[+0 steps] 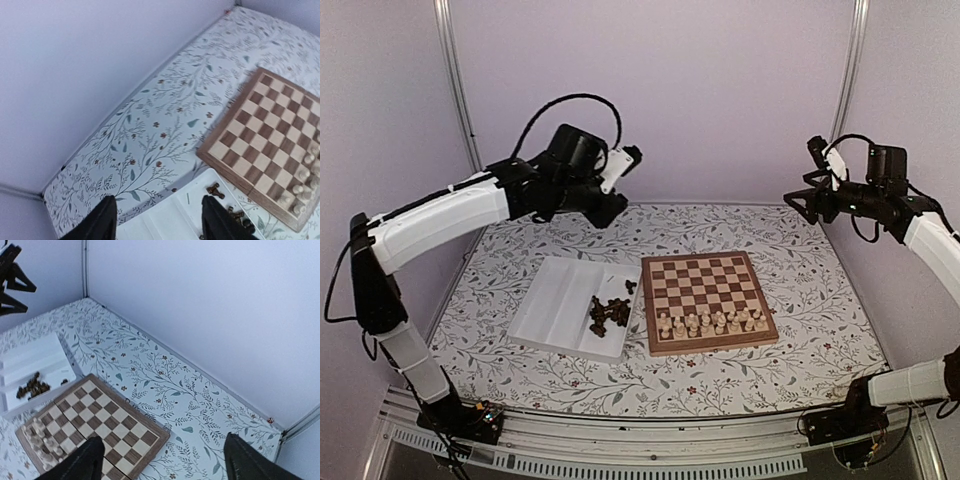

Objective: Set up the chess pieces on the board
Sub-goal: Reset both arms

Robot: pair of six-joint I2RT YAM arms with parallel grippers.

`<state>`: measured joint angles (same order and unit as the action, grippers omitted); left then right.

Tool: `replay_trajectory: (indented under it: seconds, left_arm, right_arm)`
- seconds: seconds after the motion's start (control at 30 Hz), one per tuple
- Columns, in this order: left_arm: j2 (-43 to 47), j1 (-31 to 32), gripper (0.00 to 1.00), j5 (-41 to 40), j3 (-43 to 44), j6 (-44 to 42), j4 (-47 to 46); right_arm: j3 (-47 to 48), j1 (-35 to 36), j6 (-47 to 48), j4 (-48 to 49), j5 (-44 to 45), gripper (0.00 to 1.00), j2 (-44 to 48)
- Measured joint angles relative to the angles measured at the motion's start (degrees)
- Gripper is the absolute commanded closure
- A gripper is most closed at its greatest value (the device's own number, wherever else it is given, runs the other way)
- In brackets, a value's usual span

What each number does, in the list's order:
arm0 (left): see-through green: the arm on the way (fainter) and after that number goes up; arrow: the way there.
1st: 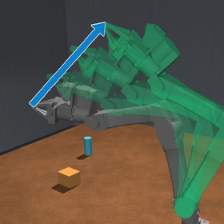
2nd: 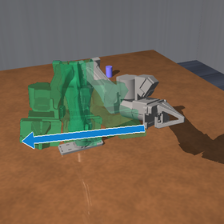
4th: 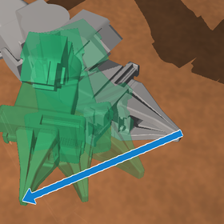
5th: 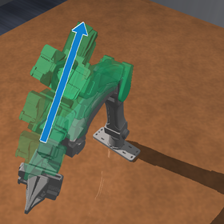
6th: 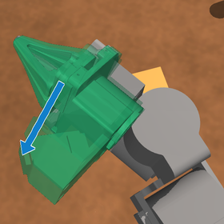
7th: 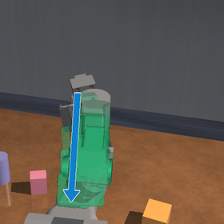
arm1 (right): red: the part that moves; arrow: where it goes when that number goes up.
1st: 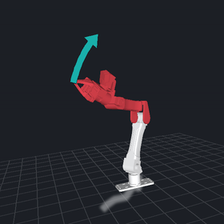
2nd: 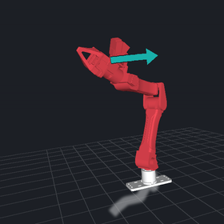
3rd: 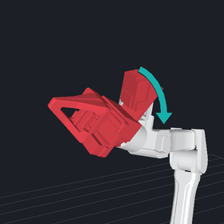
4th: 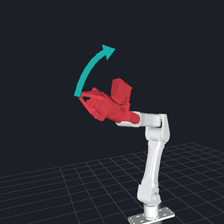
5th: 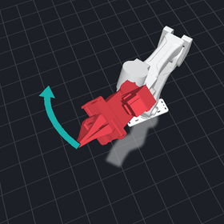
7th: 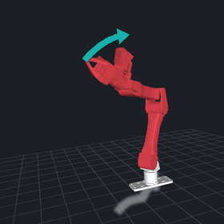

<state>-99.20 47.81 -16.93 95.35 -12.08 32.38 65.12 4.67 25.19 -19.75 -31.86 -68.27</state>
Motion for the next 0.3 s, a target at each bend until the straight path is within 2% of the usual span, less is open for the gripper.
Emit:
replay_trajectory:
  seconds: [0.07,0.1,0.17,0.3]
  left_arm:
    - [6.5,-4.8,0.05,-2.6,-6.9,2.4,-4.6]
    - [8.9,-6.5,0.01,-3.7,-9.8,3.0,-6.6]
    - [14.4,-9.5,0.01,-6.3,-17.8,4.5,-12.1]
    - [22.5,-11.0,0.01,-9.5,-32.6,8.0,-23.7]
  right_arm:
    - [-1.2,-2.3,-3.2,3.3,-0.2,0.01,0.7]
    - [-2.5,-3.3,-5.0,5.2,0.1,0.01,1.0]
    - [-5.9,-4.2,-8.7,8.7,1.6,0.01,1.8]
    - [-12.2,-4.3,-12.6,12.5,3.2,0.01,3.5]
